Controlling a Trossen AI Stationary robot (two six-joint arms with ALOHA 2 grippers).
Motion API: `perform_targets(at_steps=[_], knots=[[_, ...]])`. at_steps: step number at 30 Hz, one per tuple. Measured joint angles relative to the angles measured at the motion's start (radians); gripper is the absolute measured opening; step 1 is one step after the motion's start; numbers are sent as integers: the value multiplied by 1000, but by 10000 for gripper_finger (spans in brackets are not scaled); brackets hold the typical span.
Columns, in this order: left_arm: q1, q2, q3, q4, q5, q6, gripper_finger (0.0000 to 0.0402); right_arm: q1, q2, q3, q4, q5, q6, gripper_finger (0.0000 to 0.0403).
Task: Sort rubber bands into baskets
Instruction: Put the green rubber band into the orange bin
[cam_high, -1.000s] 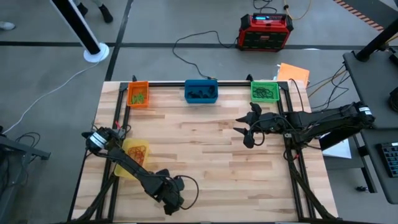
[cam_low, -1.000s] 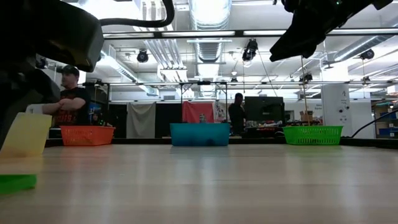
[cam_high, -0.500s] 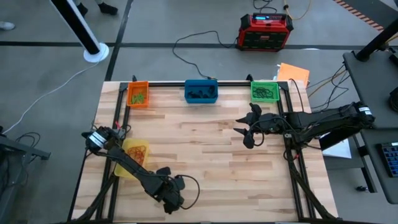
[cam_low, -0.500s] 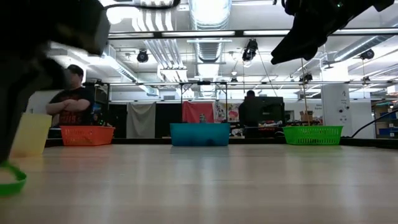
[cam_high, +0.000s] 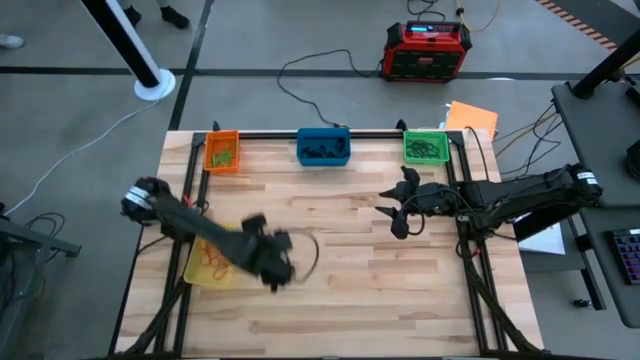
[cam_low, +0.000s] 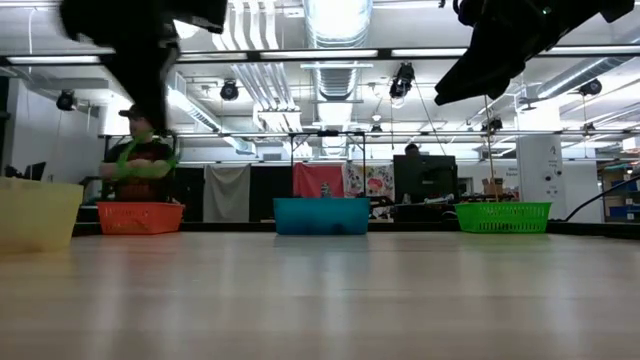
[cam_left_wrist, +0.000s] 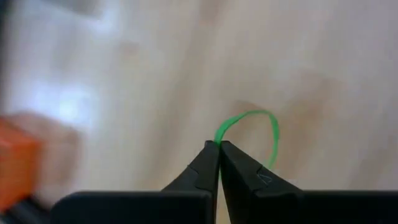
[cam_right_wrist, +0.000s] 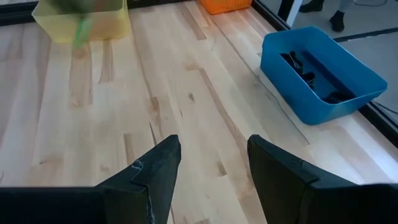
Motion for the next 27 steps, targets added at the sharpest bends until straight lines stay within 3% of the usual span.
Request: perform_targets(at_steps=[7, 14, 19, 23, 27], knots=[[347, -231, -93, -42, -52, 300, 0, 0, 0, 0, 1, 0, 0, 182], [873, -412, -197, 60, -54, 572, 0, 0, 0, 0, 8, 7, 3, 182], [1206, -446, -260, 190, -52, 608, 0, 0, 0, 0, 16, 8, 3, 182], [1346, -418, -275, 213, -52, 614, 0, 0, 0, 0, 17, 8, 3, 182], [1357, -387, -265, 238, -70, 624, 0, 0, 0, 0, 21, 8, 3, 182]])
